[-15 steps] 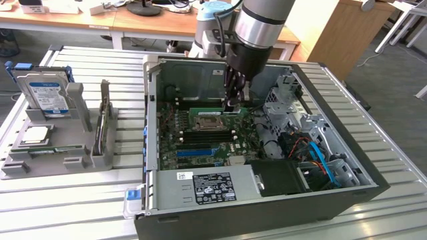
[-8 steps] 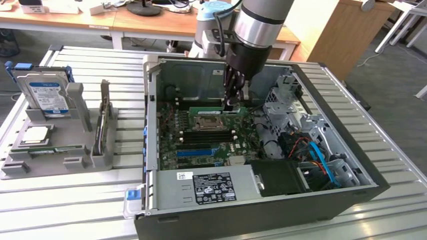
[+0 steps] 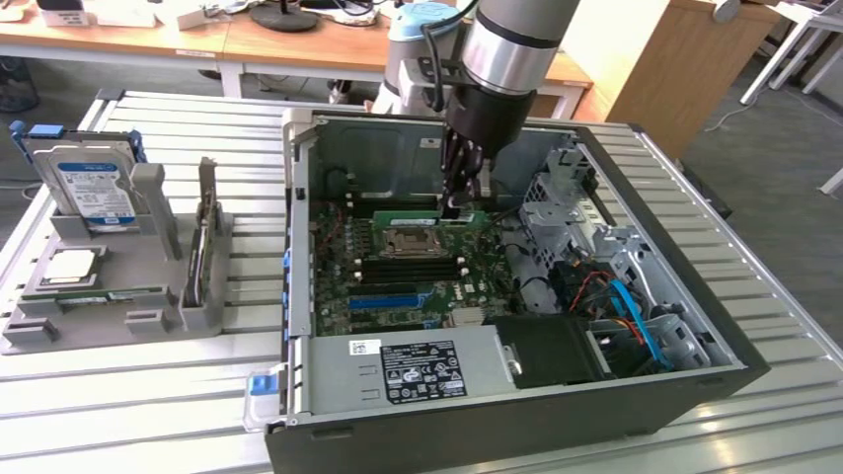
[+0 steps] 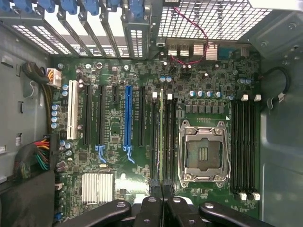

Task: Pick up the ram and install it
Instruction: 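Insert the ram into the slot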

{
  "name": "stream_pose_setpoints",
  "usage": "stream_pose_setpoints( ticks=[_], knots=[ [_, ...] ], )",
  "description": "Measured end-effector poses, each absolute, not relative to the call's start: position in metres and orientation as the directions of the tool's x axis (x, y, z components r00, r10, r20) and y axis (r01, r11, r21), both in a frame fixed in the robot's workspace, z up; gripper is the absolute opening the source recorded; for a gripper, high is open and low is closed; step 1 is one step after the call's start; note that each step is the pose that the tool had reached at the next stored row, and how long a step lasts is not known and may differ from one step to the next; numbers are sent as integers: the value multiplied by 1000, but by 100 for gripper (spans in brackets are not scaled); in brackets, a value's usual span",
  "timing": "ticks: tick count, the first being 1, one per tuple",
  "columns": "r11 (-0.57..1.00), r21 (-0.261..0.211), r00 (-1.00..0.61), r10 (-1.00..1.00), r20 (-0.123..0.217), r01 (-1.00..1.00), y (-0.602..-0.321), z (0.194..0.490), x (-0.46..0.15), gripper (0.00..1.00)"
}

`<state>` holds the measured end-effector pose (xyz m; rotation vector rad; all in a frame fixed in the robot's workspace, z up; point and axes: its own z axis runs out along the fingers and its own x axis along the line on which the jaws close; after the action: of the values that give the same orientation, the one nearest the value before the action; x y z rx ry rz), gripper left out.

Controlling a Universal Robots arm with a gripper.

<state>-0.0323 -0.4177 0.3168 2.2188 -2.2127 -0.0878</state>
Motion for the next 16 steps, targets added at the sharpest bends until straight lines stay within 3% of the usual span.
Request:
stream_pose_setpoints(
  ticks=[16],
  knots=[
    [-4,44,2,-999,-35,-999,-418,300,-32,12]
  ],
)
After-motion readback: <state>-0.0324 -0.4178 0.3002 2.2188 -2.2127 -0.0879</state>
